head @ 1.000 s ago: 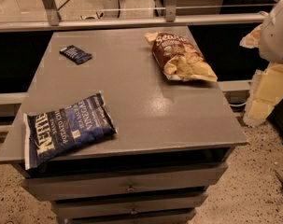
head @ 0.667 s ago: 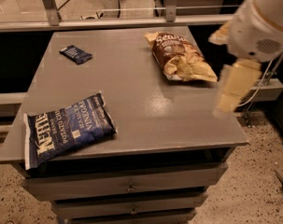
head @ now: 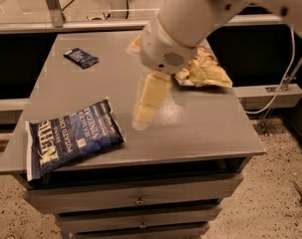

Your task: Move blue chip bag near brown chip bag

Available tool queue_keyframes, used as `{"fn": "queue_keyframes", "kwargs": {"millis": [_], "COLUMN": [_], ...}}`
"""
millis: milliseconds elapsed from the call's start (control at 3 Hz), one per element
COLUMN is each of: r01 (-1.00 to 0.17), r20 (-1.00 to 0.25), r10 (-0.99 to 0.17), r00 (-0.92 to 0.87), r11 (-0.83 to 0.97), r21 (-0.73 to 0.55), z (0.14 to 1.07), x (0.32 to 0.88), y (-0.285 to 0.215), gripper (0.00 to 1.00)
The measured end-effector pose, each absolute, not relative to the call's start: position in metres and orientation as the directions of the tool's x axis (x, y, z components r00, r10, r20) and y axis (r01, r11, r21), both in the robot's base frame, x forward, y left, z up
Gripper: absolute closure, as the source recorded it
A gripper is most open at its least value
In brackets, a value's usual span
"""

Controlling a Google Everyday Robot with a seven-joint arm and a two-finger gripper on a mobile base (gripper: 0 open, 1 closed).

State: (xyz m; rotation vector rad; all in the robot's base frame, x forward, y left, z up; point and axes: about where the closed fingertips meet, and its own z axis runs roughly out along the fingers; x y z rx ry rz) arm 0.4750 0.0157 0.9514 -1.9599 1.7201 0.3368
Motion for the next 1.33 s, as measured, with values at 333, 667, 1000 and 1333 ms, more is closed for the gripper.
{"fn": "queue_keyframes", "kwargs": {"millis": [333, 667, 1000, 1333], "r01": [-0.969, -0.964, -0.964, -0.970], "r20": [-0.538, -0.540, -0.516, -0.477], "r10": [-0.808, -0.799, -0.814, -0.845], "r00": [0.242, 0.266, 0.265, 0.242], "r11": [-0.176, -0.231, -0.242, -0.219], "r21": [-0.172, -0.133, -0.113, -0.105], "z": [0.925, 0.893, 0.868, 0.850], "x": [0.460, 0.451, 0.452, 0.461], "y": [0.084, 0.128, 0.152, 0.156], "gripper": [0.00, 0.00, 0.06, 0.21]}}
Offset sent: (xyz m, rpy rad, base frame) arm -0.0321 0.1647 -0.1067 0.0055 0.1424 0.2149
